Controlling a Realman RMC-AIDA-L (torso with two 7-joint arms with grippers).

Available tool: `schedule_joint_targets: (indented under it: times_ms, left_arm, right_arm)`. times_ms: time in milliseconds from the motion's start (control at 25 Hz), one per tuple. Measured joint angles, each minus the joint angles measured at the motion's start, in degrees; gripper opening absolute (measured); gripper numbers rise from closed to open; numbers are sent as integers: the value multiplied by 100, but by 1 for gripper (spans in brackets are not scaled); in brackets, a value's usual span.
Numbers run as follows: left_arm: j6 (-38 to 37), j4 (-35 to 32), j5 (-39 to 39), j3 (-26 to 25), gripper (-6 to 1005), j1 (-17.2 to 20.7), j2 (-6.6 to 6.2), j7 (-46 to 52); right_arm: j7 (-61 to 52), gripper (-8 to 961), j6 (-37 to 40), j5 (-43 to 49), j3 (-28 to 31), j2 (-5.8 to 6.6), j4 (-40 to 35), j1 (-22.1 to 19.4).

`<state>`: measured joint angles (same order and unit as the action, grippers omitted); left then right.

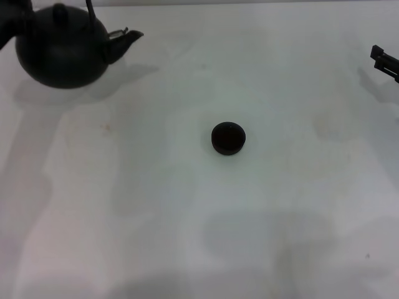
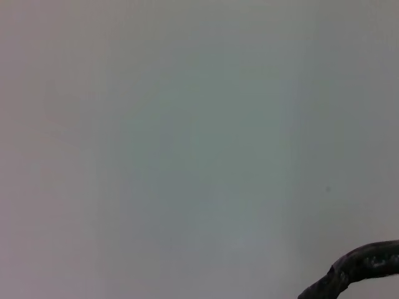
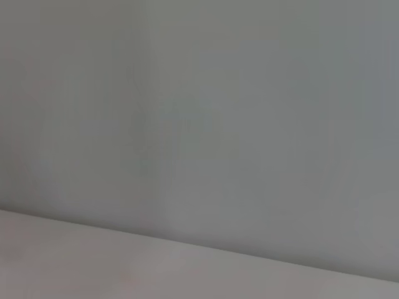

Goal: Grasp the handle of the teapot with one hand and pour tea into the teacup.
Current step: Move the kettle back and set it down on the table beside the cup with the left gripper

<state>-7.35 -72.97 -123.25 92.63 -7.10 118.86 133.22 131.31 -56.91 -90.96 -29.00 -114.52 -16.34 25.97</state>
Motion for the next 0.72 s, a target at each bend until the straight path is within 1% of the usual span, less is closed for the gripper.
schedule_joint_targets:
  times_ms: [240, 400, 680, 720]
  left_arm:
    - [62, -31, 151, 181, 104, 265, 6, -10]
    - [126, -194, 148, 267, 104, 495, 10, -11]
    - [408, -587, 111, 728, 104, 927, 16, -305]
    - [408, -587, 111, 728, 104, 927, 16, -305]
  right_arm:
    - [-23, 858, 10, 0, 0, 15, 0, 5]
    - [-38, 858, 13, 0, 0, 24, 0, 4]
    - [-45, 858, 20, 0, 0, 27, 0, -6]
    - [-47, 858, 21, 0, 0, 26, 0, -19]
